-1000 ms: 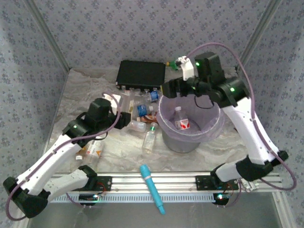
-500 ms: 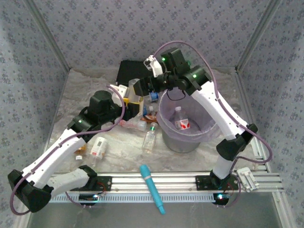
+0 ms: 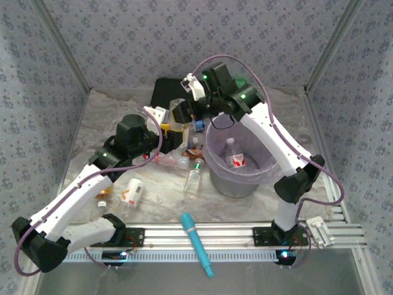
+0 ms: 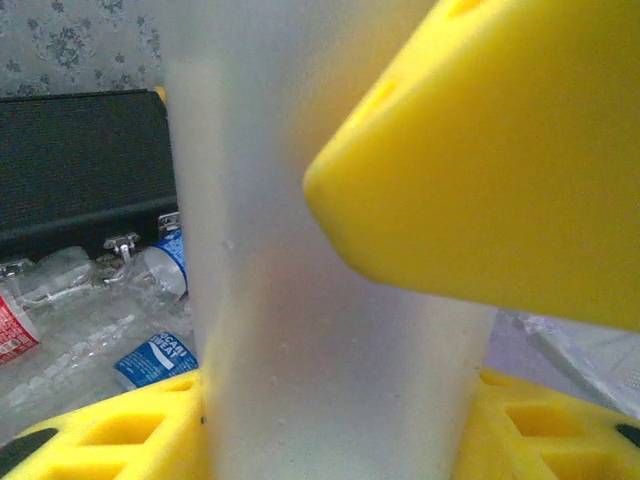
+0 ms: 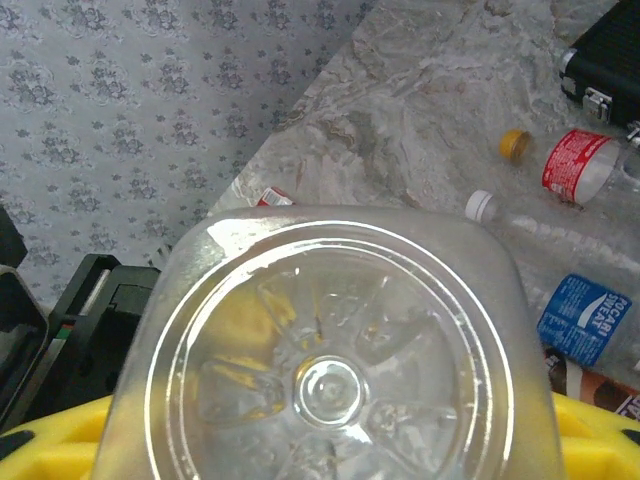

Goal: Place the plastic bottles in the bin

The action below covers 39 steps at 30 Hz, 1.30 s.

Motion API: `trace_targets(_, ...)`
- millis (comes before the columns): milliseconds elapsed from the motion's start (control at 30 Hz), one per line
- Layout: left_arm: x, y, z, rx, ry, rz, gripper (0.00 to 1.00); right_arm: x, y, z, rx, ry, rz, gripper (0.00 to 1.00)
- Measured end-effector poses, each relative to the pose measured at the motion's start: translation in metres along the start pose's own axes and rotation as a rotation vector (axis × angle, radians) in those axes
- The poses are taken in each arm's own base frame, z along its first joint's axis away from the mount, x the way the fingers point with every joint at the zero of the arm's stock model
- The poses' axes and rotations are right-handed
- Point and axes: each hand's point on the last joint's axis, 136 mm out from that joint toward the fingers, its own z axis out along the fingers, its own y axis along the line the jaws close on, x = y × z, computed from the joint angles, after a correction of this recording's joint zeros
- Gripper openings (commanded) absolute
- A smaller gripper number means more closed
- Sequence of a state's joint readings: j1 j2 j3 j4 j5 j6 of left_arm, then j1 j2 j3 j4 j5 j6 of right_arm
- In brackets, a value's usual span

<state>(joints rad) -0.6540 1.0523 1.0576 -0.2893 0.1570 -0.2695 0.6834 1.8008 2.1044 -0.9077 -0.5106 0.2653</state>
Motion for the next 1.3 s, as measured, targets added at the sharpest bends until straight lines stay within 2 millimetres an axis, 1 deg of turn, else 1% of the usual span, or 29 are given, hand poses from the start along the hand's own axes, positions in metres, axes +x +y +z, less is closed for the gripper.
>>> trace_targets(33, 0.000, 0.000, 0.000, 0.000, -0.001, 0.001, 0.60, 0.000, 0.000, 0.000, 0.000, 0.000, 0.000, 0.55)
trace_targets(100, 0.000, 0.000, 0.000, -0.001, 0.000, 0.000, 0.78, 0.000, 0.000, 0.000, 0.001, -0.001, 0.000, 0.54)
trace_targets(167, -0.001, 0.000, 0.000, 0.001, -0.002, 0.003, 0.91, -0.001, 0.000, -0.001, 0.003, -0.005, -0.002, 0.53)
trace_targets(200, -0.001, 0.000, 0.000, 0.001, -0.003, 0.000, 0.95, -0.003, -0.001, -0.002, 0.007, -0.010, -0.006, 0.53)
trace_targets(267, -0.002, -0.001, -0.002, 0.003, -0.006, 0.003, 0.99, -0.008, -0.001, -0.007, 0.016, -0.028, -0.015, 0.53)
trace_targets(367, -0.003, -0.002, -0.004, 0.004, -0.012, 0.008, 1.00, -0.015, -0.001, -0.012, 0.023, -0.052, -0.028, 0.52)
trace_targets(433, 0.002, 0.001, -0.008, -0.012, -0.003, -0.011, 1.00, -0.024, -0.003, -0.023, 0.044, -0.078, -0.033, 0.51)
trace_targets(500, 0.014, 0.006, -0.015, -0.033, 0.019, -0.024, 0.99, -0.038, -0.004, -0.041, 0.063, -0.129, -0.047, 0.50)
trace_targets(567, 0.029, 0.013, -0.018, -0.062, 0.061, -0.042, 0.98, -0.051, -0.004, -0.063, 0.089, -0.186, -0.063, 0.50)
trace_targets(667, 0.052, 0.021, -0.013, -0.093, 0.130, -0.077, 0.97, -0.057, -0.004, -0.099, 0.143, -0.251, -0.080, 0.49)
trace_targets(767, 0.081, 0.028, -0.005, -0.115, 0.206, -0.119, 0.95, -0.055, -0.002, -0.137, 0.201, -0.303, -0.089, 0.48)
trace_targets(833, 0.098, 0.028, 0.001, -0.118, 0.250, -0.142, 0.94, -0.051, -0.001, -0.161, 0.236, -0.334, -0.092, 0.47)
trace_targets(900, 0.115, 0.025, 0.007, -0.116, 0.296, -0.159, 0.94, -0.047, -0.004, -0.190, 0.288, -0.374, -0.085, 0.47)
trace_targets(967, 0.132, 0.020, 0.013, -0.110, 0.348, -0.170, 0.94, -0.041, -0.010, -0.220, 0.358, -0.417, -0.072, 0.47)
trace_targets(1067, 0.153, 0.011, 0.020, -0.100, 0.408, -0.178, 0.93, -0.025, -0.024, -0.251, 0.471, -0.438, -0.043, 0.46)
trace_targets(1133, 0.164, 0.006, 0.023, -0.098, 0.437, -0.182, 0.93, -0.012, -0.036, -0.258, 0.531, -0.414, -0.013, 0.45)
trace_targets(1200, 0.175, 0.002, 0.026, -0.096, 0.464, -0.187, 0.93, 0.001, -0.049, -0.254, 0.567, -0.365, 0.015, 0.44)
trace_targets(1300, 0.190, 0.000, 0.028, -0.106, 0.497, -0.205, 0.93, 0.023, -0.073, -0.230, 0.596, -0.241, 0.065, 0.43)
